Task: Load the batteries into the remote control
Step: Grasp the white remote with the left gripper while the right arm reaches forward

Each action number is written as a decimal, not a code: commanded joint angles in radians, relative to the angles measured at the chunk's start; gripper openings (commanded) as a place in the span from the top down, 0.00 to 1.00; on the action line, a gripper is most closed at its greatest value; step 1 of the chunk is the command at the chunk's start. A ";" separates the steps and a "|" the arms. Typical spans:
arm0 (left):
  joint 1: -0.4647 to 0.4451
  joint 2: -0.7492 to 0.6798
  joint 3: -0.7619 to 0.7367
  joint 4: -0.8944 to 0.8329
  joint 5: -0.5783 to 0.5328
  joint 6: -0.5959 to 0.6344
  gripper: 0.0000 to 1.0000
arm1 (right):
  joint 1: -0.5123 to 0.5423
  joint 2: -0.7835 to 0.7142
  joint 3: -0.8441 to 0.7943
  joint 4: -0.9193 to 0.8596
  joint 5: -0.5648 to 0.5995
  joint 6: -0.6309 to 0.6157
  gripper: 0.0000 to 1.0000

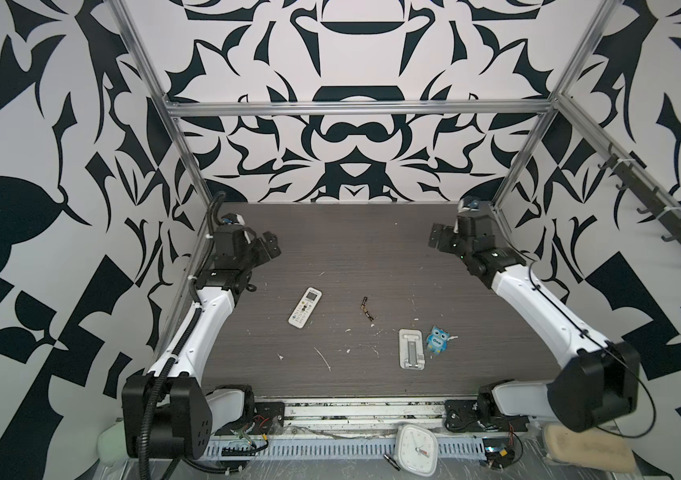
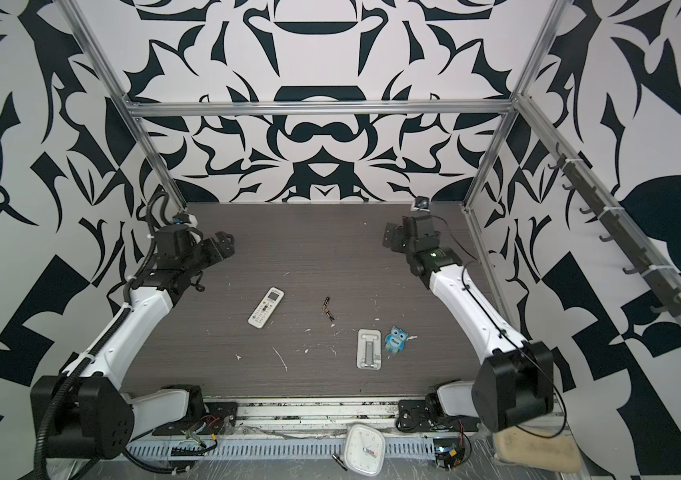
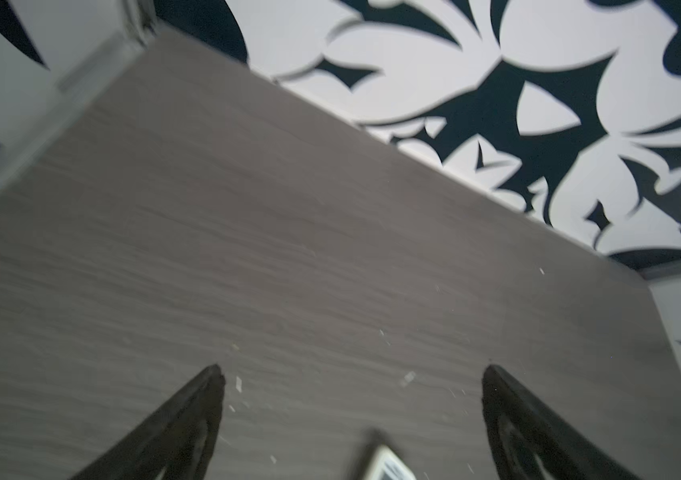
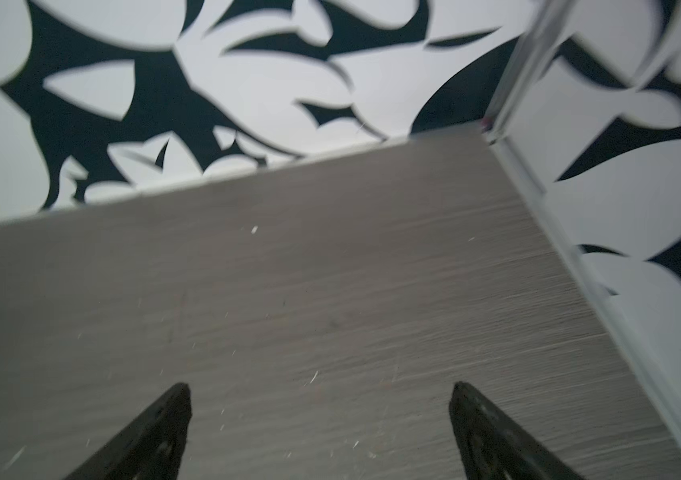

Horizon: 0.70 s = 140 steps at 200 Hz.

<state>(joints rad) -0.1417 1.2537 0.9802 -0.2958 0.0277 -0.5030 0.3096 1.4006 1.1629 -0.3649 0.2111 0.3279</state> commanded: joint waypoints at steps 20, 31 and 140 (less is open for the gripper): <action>-0.178 0.170 0.153 -0.426 0.070 -0.096 0.01 | 0.146 0.067 0.093 -0.265 -0.067 -0.048 0.00; -0.205 0.193 0.145 -0.418 0.055 -0.079 0.01 | 0.165 0.082 0.098 -0.282 -0.081 -0.060 0.00; -0.358 0.534 0.327 -0.681 -0.104 0.023 0.01 | 0.230 0.181 0.233 -0.406 -0.319 -0.208 0.00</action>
<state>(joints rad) -0.4694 1.7077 1.2488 -0.8360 -0.0086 -0.4995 0.5365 1.5879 1.3941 -0.7605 -0.0185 0.1516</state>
